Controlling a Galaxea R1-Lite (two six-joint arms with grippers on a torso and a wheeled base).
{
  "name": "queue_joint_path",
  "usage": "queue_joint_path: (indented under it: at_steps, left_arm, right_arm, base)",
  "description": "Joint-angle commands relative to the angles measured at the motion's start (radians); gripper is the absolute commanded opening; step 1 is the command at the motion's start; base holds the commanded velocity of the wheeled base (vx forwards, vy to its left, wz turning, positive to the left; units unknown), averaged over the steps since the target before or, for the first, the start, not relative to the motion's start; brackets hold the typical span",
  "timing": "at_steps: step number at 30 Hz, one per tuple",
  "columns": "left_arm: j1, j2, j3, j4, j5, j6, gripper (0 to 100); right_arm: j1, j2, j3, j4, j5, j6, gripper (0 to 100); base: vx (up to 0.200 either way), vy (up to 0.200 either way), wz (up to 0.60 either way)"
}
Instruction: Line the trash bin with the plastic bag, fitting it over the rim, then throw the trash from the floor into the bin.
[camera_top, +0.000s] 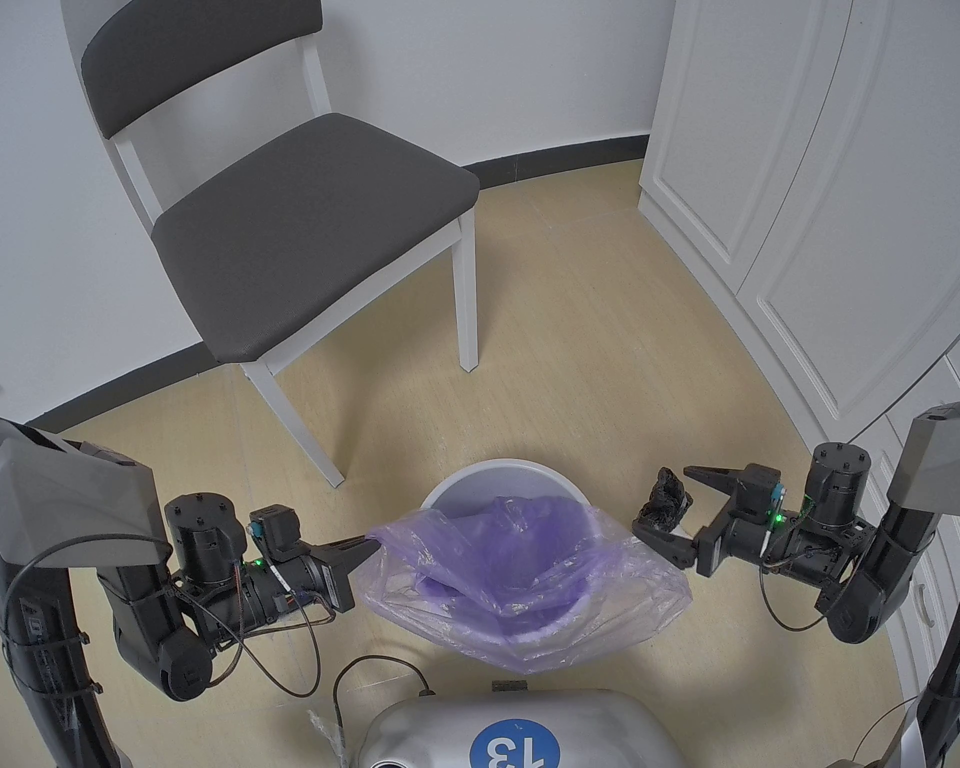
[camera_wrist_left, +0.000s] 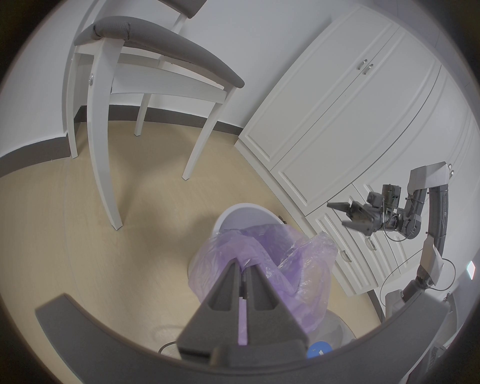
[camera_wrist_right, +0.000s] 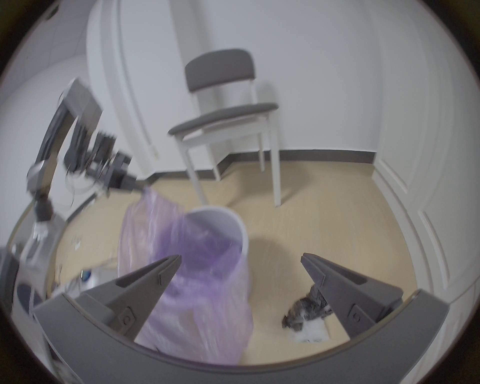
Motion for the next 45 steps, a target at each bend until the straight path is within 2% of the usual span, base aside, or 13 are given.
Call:
queue_joint_path:
  at_steps: [1, 8, 9, 15, 17, 21, 25, 31, 33, 37, 38, 41, 45]
  left_arm:
    - [-0.014, -0.004, 0.010, -0.018, 0.001, 0.001, 0]
    - [-0.037, 0.004, 0.013, -0.018, 0.003, 0.001, 0]
    - [-0.040, 0.004, 0.014, -0.018, 0.006, 0.001, 0]
    - [-0.043, -0.001, 0.014, -0.018, 0.007, 0.001, 0]
    - [-0.045, -0.001, 0.014, -0.018, 0.007, 0.001, 0]
    - [-0.057, -0.002, 0.016, -0.018, 0.007, 0.001, 0]
    - [-0.060, -0.008, 0.020, -0.018, 0.007, 0.001, 0]
    - [-0.068, -0.022, 0.029, -0.018, 0.007, 0.001, 0]
    - [-0.069, -0.025, 0.029, -0.018, 0.007, -0.001, 0]
    - [-0.083, -0.024, 0.031, -0.018, 0.007, -0.004, 0]
    - [-0.093, -0.014, 0.033, -0.018, 0.009, -0.005, 0]
    - [-0.112, 0.016, 0.029, -0.018, 0.029, -0.005, 0]
    - [-0.114, 0.041, 0.020, -0.018, 0.056, -0.005, 0]
  right_arm:
    - [0.123, 0.050, -0.126, -0.065, -0.126, 0.130, 100]
    - [0.154, 0.042, -0.177, 0.011, -0.124, 0.067, 100]
    - [0.163, -0.001, -0.208, 0.137, -0.124, -0.004, 100]
    - [0.171, -0.090, -0.240, 0.349, -0.137, -0.087, 100]
    - [0.171, -0.094, -0.260, 0.370, -0.171, -0.126, 100]
    - [0.171, -0.091, -0.289, 0.353, -0.321, -0.188, 100]
    - [0.199, -0.099, -0.291, 0.355, -0.414, -0.174, 100]
    - [0.258, -0.091, -0.327, 0.372, -0.410, -0.036, 100]
    - [0.277, -0.091, -0.349, 0.398, -0.408, -0.027, 100]
    - [0.309, -0.091, -0.404, 0.539, -0.390, -0.027, 100]
    - [0.324, -0.096, -0.438, 0.652, -0.364, -0.028, 100]
    - [0.357, -0.091, -0.511, 0.806, -0.313, -0.037, 100]
    - [0.396, -0.077, -0.585, 0.945, -0.302, -0.082, 100]
  base:
    - [0.000, 0.000, 0.00]
    - [0.000, 0.000, 0.00]
    - [0.000, 0.000, 0.00]
    - [0.000, 0.000, 0.00]
    - [0.000, 0.000, 0.00]
    - [0.000, 0.000, 0.00]
    - [0.000, 0.000, 0.00]
    - [0.000, 0.000, 0.00]
    - [0.000, 0.000, 0.00]
    - [0.000, 0.000, 0.00]
    - [0.000, 0.000, 0.00]
    - [0.000, 0.000, 0.00]
    - [0.000, 0.000, 0.00]
